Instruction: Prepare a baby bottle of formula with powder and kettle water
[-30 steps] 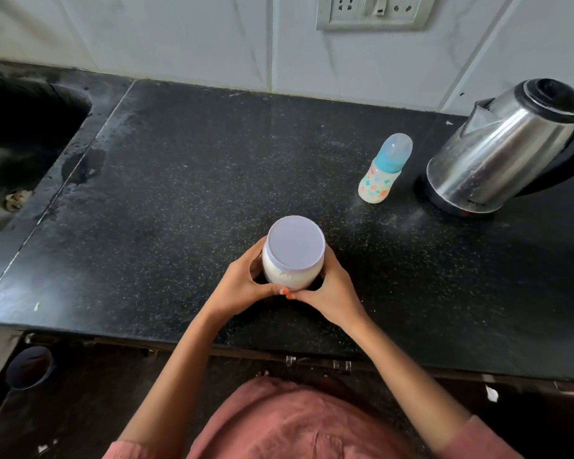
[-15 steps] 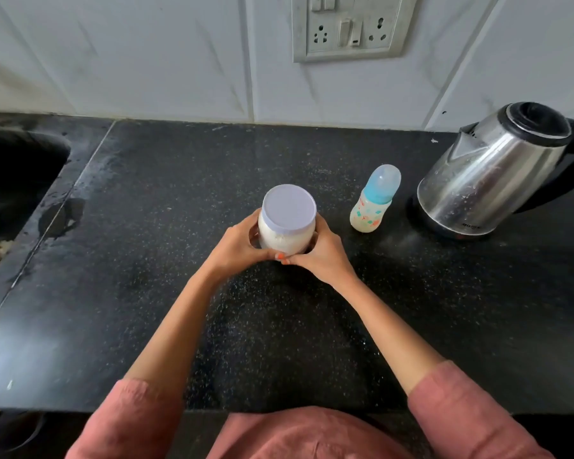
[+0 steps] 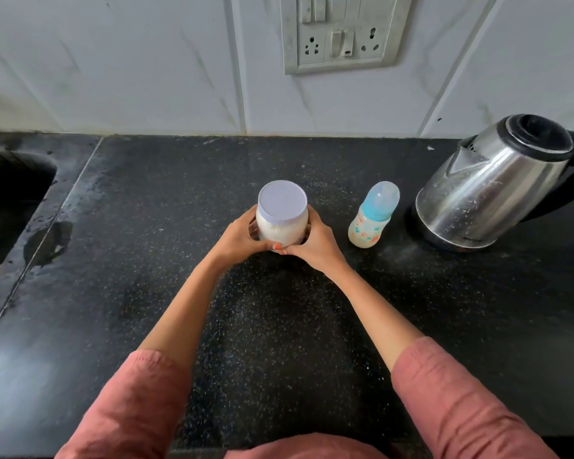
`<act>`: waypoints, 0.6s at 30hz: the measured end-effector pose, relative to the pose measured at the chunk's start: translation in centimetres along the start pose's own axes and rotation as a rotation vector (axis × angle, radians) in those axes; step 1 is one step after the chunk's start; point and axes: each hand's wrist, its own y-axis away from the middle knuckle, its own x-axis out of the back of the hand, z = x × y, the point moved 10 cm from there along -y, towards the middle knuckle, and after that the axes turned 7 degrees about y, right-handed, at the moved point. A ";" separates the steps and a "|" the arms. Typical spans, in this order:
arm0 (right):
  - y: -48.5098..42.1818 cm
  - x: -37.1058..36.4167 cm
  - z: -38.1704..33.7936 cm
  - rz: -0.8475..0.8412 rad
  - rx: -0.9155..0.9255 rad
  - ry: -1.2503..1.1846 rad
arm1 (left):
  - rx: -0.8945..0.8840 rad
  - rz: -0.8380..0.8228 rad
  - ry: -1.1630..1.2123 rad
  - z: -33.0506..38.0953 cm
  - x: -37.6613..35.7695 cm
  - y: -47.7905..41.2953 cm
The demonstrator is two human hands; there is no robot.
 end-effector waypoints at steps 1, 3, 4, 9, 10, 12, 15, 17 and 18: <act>0.0 0.0 0.1 -0.003 -0.001 0.002 | -0.001 -0.005 0.008 -0.1 0.0 -0.1; -0.1 -0.2 0.3 -0.012 -0.008 0.009 | 0.006 -0.012 0.013 -0.3 -0.1 -0.1; -0.1 -0.2 0.4 -0.019 -0.015 0.013 | 0.012 -0.012 0.014 -0.2 -0.2 0.0; 0.4 -0.4 0.4 0.000 -0.028 0.045 | -0.022 0.067 0.030 0.2 -0.3 1.1; 0.7 -0.4 0.4 0.016 -0.034 0.048 | -0.035 0.111 0.020 0.5 -0.3 1.7; 1.4 -0.3 0.6 0.055 -0.047 0.057 | -0.069 0.206 -0.030 0.8 -0.1 2.8; 2.8 0.5 0.8 0.150 -0.039 0.079 | -0.076 0.304 -0.067 0.5 0.0 4.2; 4.1 1.6 0.3 0.249 -0.001 0.107 | -0.091 0.379 -0.072 1.3 -0.4 5.5; 5.0 2.4 -0.3 0.311 0.008 0.119 | -0.092 0.432 -0.085 2.2 -0.5 6.4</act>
